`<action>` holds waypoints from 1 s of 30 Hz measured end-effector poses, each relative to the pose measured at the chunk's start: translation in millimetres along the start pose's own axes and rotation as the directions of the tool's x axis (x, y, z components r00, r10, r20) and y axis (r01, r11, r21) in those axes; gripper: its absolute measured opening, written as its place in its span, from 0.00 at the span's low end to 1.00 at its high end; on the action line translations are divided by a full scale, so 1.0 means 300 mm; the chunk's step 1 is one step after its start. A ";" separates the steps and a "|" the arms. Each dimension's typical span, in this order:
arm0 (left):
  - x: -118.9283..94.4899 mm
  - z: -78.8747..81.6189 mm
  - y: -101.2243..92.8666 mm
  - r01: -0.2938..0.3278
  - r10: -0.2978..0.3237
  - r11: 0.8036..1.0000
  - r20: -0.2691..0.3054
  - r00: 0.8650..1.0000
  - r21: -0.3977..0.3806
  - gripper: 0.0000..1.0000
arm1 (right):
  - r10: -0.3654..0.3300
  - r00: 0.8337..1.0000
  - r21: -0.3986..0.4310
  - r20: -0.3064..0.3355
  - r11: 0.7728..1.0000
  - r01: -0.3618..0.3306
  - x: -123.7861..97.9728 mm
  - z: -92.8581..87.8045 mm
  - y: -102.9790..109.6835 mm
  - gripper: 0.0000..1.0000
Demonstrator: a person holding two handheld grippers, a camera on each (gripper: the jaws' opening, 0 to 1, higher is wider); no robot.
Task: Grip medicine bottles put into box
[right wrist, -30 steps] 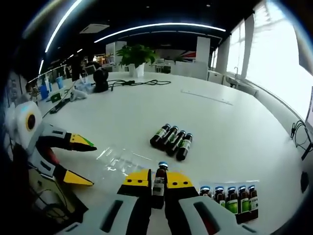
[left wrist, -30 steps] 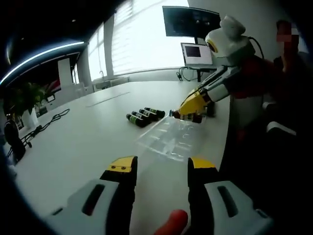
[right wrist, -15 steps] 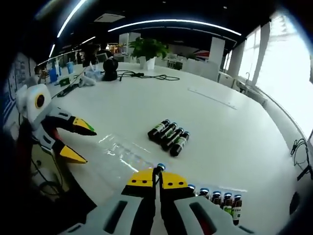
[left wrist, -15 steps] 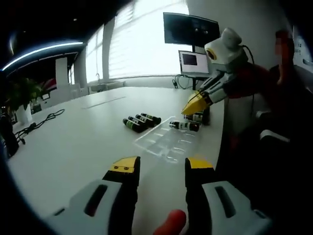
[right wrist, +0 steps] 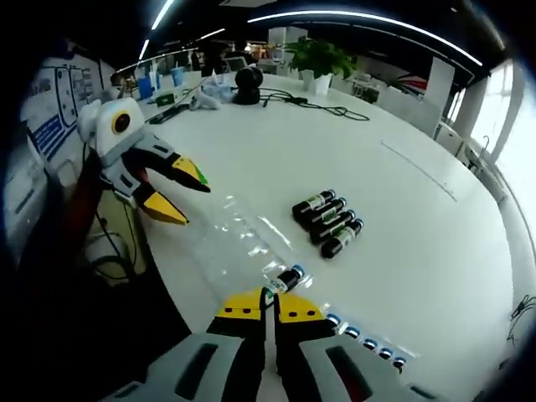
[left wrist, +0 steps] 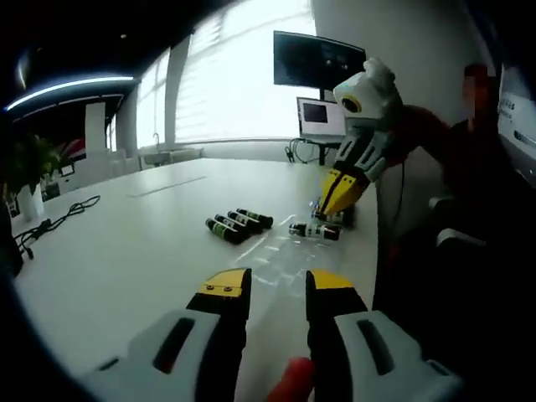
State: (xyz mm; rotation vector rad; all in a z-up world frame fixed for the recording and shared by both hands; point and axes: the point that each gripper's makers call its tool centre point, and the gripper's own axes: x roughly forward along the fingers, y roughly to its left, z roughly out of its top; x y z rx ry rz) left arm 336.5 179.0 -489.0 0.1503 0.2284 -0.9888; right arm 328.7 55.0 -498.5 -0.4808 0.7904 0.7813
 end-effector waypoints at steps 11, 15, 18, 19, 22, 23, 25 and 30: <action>-0.022 -0.001 0.033 0.041 -0.041 0.999 0.034 0.999 -0.001 0.16 | 0.030 1.000 0.007 -0.005 1.000 -0.030 0.017 0.002 0.003 0.02; -0.031 -0.010 0.035 0.042 -0.042 0.999 0.030 0.999 0.014 0.16 | 0.045 0.998 -0.018 -0.032 0.999 -0.045 0.017 -0.005 0.003 0.02; -0.024 -0.019 0.049 0.026 -0.026 1.000 0.025 0.999 -0.012 0.16 | 0.043 0.998 -0.042 -0.043 0.998 -0.044 0.021 -0.004 -0.004 0.02; -0.019 -0.021 0.051 0.024 -0.023 1.000 0.024 0.999 -0.018 0.16 | 0.050 0.998 -0.055 -0.047 0.997 -0.052 0.024 -0.003 0.001 0.02; -0.002 -0.043 0.037 0.029 -0.029 1.000 -0.013 1.000 -0.010 0.16 | 0.059 0.996 -0.073 -0.060 0.995 -0.063 0.036 -0.008 0.011 0.02; -0.001 -0.042 0.036 0.029 -0.029 1.000 -0.014 0.999 -0.009 0.16 | 0.054 0.996 -0.076 -0.067 0.995 -0.059 0.038 -0.014 0.010 0.02; 0.001 -0.040 0.031 0.033 -0.033 0.999 -0.011 0.999 -0.016 0.16 | 0.057 0.996 -0.066 -0.071 0.996 -0.061 0.038 -0.021 0.009 0.01; 0.013 -0.047 0.025 0.029 -0.029 0.999 -0.020 0.999 -0.026 0.16 | 0.052 0.996 -0.045 -0.070 0.997 -0.055 0.037 -0.024 0.000 0.01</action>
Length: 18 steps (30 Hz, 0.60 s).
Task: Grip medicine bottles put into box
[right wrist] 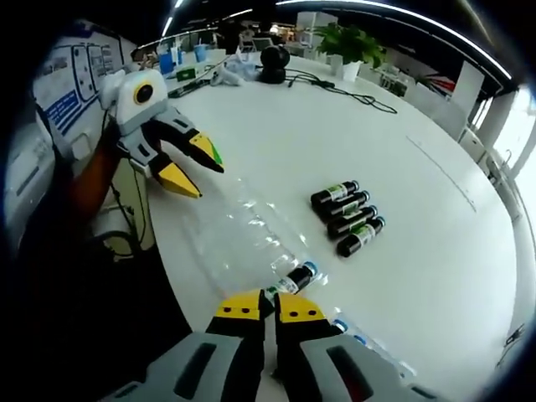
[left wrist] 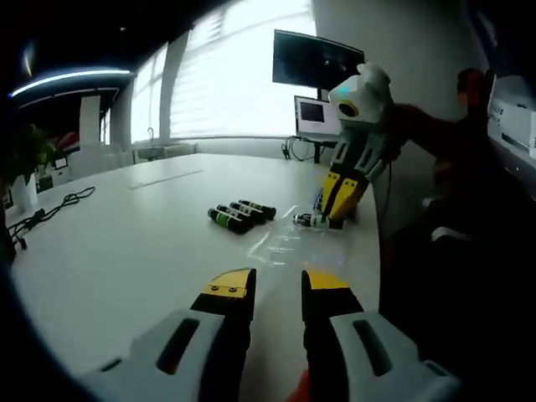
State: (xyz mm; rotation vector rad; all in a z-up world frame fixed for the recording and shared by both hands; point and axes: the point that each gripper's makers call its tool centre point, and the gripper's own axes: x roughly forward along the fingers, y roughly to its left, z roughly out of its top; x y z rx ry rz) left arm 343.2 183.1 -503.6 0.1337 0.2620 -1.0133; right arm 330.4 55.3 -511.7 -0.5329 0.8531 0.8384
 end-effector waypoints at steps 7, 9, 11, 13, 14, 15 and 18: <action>0.015 -0.020 -0.005 -0.009 0.010 1.000 -0.034 0.999 0.023 0.16 | -0.003 1.000 0.023 -0.005 1.000 0.003 0.012 -0.005 -0.005 0.00; 0.015 -0.019 -0.006 -0.008 0.009 1.000 -0.033 0.999 0.021 0.16 | -0.003 1.000 0.029 -0.003 1.000 0.004 0.013 -0.004 -0.004 0.00; 0.015 -0.017 -0.005 -0.011 0.012 1.000 -0.032 0.999 0.023 0.16 | -0.007 1.000 0.030 -0.002 1.000 0.007 0.014 -0.004 -0.002 0.00; 0.016 -0.016 -0.001 -0.016 0.017 1.000 -0.032 0.999 0.023 0.16 | -0.009 1.000 0.037 -0.001 0.999 0.009 0.015 -0.003 0.000 0.01; 0.016 -0.017 0.002 -0.020 0.020 1.000 -0.033 0.999 0.023 0.16 | -0.016 1.000 0.054 0.000 0.998 0.016 0.015 -0.003 0.000 0.01; 0.016 -0.017 0.003 -0.021 0.022 1.000 -0.034 0.999 0.023 0.16 | -0.017 1.000 0.062 0.002 0.998 0.017 0.014 -0.003 0.001 0.01; 0.015 -0.017 0.002 -0.020 0.021 1.000 -0.033 0.999 0.022 0.16 | -0.027 1.000 0.081 0.005 0.996 0.026 0.013 -0.004 0.000 0.01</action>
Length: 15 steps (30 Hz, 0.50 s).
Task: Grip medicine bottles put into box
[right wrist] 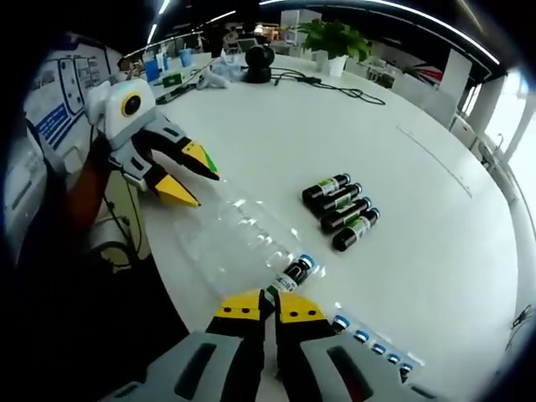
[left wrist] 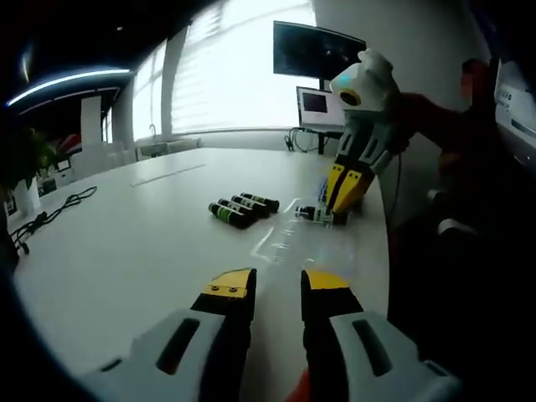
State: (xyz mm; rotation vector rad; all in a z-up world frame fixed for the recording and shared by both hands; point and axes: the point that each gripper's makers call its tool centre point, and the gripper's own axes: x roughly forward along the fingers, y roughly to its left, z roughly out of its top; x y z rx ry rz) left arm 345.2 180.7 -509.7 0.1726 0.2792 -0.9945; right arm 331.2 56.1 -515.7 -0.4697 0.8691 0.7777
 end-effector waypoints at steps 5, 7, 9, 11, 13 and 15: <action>-0.008 0.002 0.001 0.003 -0.003 1.000 0.007 1.000 0.002 0.16 | -0.010 0.999 0.011 0.035 1.000 0.009 -0.018 0.019 0.009 0.01; -0.015 -0.002 0.009 -0.005 0.005 1.000 0.007 1.000 -0.001 0.16 | -0.020 0.998 0.019 0.059 1.000 0.019 -0.033 0.039 0.002 0.02; -0.029 0.002 0.018 -0.011 0.011 1.000 0.014 1.000 -0.001 0.16 | -0.034 0.996 0.028 0.087 0.999 0.031 -0.050 0.059 -0.013 0.02; -0.037 0.002 0.024 -0.017 0.017 1.000 0.016 1.000 0.005 0.16 | -0.055 0.994 0.038 0.097 0.998 0.052 -0.059 0.066 -0.034 0.01; -0.048 -0.004 0.035 -0.029 0.028 0.999 0.020 0.999 0.023 0.16 | -0.092 0.990 0.054 0.111 0.995 0.086 -0.064 0.068 -0.067 0.02; -0.065 -0.011 0.049 -0.037 0.036 0.999 0.034 0.999 0.038 0.16 | -0.113 0.986 0.070 0.122 0.992 0.105 -0.065 0.067 -0.093 0.02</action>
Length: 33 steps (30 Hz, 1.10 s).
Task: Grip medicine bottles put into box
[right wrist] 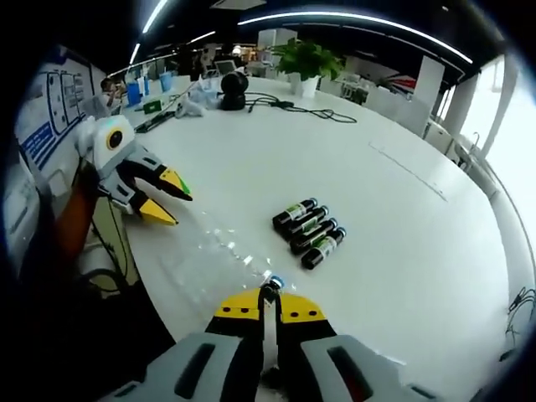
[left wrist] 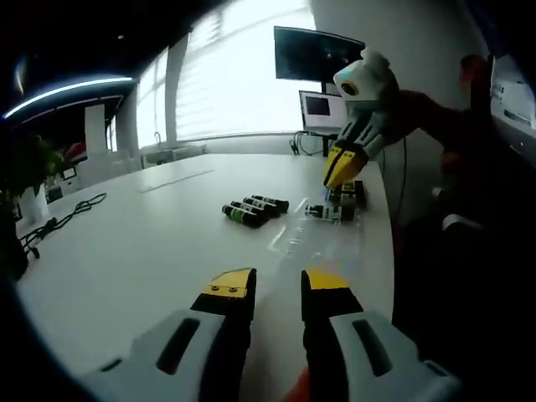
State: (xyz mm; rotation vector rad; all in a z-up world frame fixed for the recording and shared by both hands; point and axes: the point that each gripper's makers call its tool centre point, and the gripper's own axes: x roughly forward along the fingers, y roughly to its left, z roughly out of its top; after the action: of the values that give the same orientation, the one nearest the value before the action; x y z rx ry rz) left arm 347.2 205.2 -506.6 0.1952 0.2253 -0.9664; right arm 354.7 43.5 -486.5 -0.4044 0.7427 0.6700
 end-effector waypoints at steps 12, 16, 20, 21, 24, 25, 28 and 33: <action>-0.032 -0.026 0.020 0.042 -0.039 0.998 0.062 0.997 -0.044 0.16 | -0.053 0.998 0.081 0.043 0.996 0.050 0.025 0.031 -0.061 0.03; -0.032 -0.021 0.019 0.047 -0.043 0.998 0.076 0.996 -0.047 0.16 | -0.067 0.996 0.090 0.053 0.994 0.062 0.036 0.051 -0.075 0.03; -0.033 -0.021 0.017 0.051 -0.047 0.997 0.079 0.996 -0.050 0.16 | -0.081 0.995 0.080 0.060 0.994 0.076 0.055 0.056 -0.087 0.03; -0.032 -0.024 0.019 0.048 -0.044 0.998 0.077 0.996 -0.050 0.16 | -0.089 0.994 0.076 0.059 0.994 0.085 0.062 0.055 -0.094 0.04; -0.031 -0.029 0.022 0.048 -0.044 0.998 0.074 0.996 -0.046 0.17 | -0.158 0.985 0.037 0.065 0.987 0.156 0.077 0.058 -0.143 0.05; -0.034 -0.022 0.018 0.057 -0.053 0.997 0.087 0.995 -0.050 0.17 | -0.161 0.984 0.054 0.076 0.986 0.157 0.083 0.066 -0.154 0.05; -0.040 -0.012 0.015 0.066 -0.060 0.996 0.108 0.992 -0.053 0.17 | -0.156 0.984 0.093 0.082 0.985 0.148 0.108 0.077 -0.169 0.06; -0.044 -0.004 0.012 0.079 -0.072 0.995 0.126 0.989 -0.055 0.18 | -0.164 0.984 0.109 0.065 0.982 0.156 0.166 0.078 -0.177 0.08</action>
State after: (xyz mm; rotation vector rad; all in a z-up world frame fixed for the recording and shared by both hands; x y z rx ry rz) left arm 342.9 217.8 -503.8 0.0711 0.1482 -1.0420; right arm 429.6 38.5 -501.5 -0.3387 0.6646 0.4903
